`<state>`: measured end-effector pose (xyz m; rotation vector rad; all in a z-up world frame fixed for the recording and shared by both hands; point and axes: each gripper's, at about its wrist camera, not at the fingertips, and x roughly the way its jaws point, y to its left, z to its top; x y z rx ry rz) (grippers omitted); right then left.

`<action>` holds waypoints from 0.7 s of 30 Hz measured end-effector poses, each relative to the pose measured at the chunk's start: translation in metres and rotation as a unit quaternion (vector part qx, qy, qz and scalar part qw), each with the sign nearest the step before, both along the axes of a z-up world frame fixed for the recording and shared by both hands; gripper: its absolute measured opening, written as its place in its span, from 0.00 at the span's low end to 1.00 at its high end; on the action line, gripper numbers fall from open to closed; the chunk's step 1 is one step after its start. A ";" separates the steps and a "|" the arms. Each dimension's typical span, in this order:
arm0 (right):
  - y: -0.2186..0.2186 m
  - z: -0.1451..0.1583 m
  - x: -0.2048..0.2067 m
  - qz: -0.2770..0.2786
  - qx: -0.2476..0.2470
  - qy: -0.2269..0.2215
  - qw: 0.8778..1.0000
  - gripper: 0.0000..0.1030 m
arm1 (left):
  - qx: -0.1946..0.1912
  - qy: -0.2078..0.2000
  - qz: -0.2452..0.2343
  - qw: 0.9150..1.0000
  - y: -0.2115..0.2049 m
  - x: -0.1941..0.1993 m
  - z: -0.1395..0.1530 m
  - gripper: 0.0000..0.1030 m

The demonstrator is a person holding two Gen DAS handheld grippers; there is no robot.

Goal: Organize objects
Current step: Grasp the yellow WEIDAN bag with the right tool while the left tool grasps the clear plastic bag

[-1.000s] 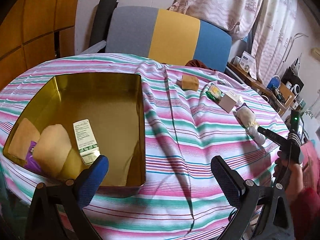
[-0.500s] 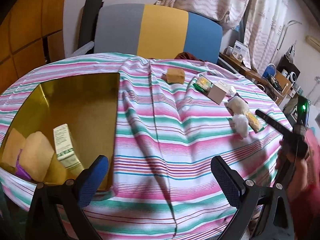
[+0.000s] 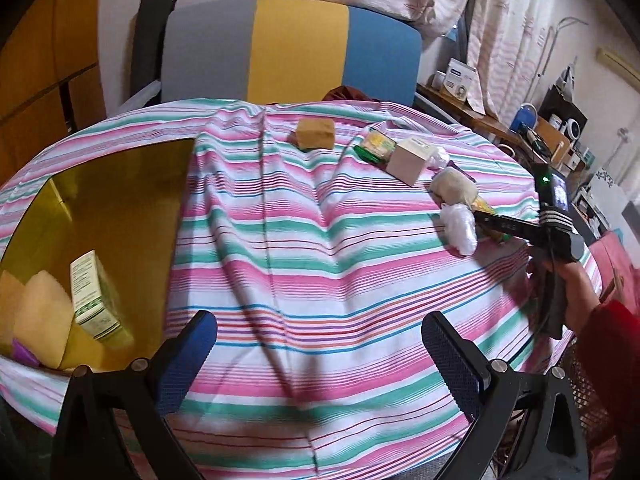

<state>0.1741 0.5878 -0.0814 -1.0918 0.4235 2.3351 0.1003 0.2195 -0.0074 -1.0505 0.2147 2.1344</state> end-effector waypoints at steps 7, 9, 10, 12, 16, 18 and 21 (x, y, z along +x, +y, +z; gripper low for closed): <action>-0.017 0.000 0.008 -0.027 0.019 0.004 0.999 0.45 | 0.002 -0.003 -0.030 1.000 0.036 0.004 -0.001 1.00; -0.021 -0.001 0.011 -0.046 0.018 0.011 0.999 0.45 | 0.001 -0.001 -0.040 0.999 0.052 0.005 -0.001 1.00; -0.024 -0.001 0.014 -0.055 0.016 0.017 0.998 0.45 | 0.002 0.001 -0.045 0.999 0.060 0.006 -0.001 1.00; -0.030 -0.001 0.022 -0.076 0.019 0.026 0.997 0.44 | 0.001 0.007 -0.053 0.999 0.077 0.007 -0.001 1.00; -0.036 0.000 0.033 -0.106 0.025 0.041 0.993 0.44 | -0.011 0.017 -0.063 0.998 0.117 0.007 -0.007 1.00; -0.036 0.000 0.040 -0.125 0.027 0.051 0.991 0.44 | -0.013 0.009 -0.068 0.998 0.137 0.004 -0.011 1.00; -0.030 0.000 0.054 -0.164 0.022 0.068 0.984 0.44 | -0.002 -0.002 -0.079 0.997 0.165 0.000 -0.016 1.00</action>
